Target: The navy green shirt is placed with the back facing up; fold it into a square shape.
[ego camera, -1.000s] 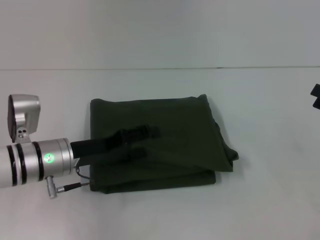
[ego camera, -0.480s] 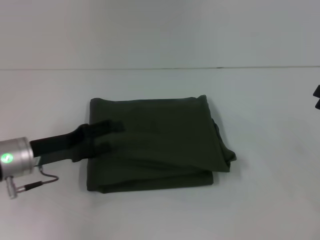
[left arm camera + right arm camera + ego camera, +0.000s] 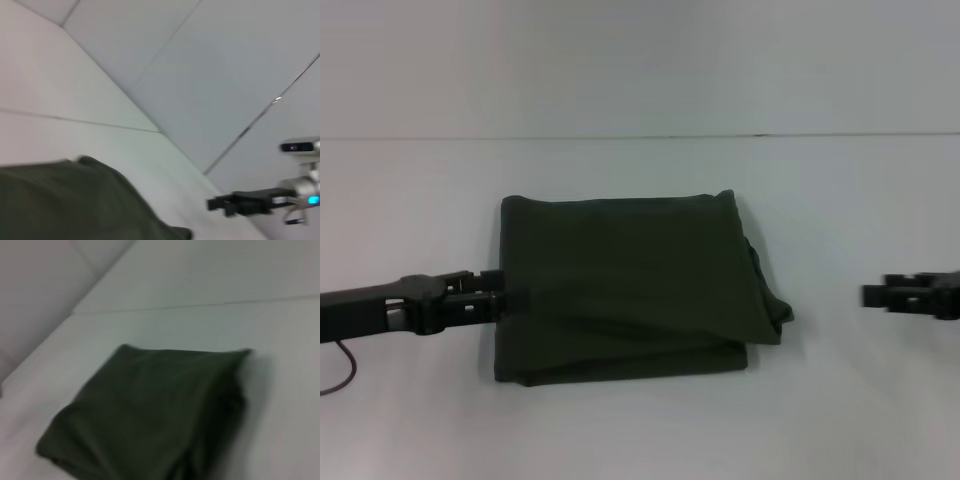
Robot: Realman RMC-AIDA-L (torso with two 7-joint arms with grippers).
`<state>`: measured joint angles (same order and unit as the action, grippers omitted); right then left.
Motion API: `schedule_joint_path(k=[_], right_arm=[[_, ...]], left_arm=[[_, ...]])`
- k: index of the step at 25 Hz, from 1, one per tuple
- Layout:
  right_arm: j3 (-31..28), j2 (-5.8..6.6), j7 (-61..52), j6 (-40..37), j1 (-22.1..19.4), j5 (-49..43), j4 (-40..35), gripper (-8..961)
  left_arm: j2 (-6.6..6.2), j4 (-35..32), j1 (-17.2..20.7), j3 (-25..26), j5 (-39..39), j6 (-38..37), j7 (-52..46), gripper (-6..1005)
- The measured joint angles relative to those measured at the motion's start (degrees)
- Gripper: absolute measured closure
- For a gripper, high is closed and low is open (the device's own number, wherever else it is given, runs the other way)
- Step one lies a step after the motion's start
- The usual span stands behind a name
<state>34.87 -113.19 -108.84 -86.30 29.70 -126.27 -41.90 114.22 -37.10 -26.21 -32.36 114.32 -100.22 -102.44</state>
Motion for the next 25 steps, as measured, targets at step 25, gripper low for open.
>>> schedule_joint_path(k=[25], right_arm=[[5.16,-6.47,24.48,-0.97,4.66,8.27,1.64,236]], left_arm=[[1.20,-1.87,-3.86,-7.85,0.18,10.17,5.01,53]])
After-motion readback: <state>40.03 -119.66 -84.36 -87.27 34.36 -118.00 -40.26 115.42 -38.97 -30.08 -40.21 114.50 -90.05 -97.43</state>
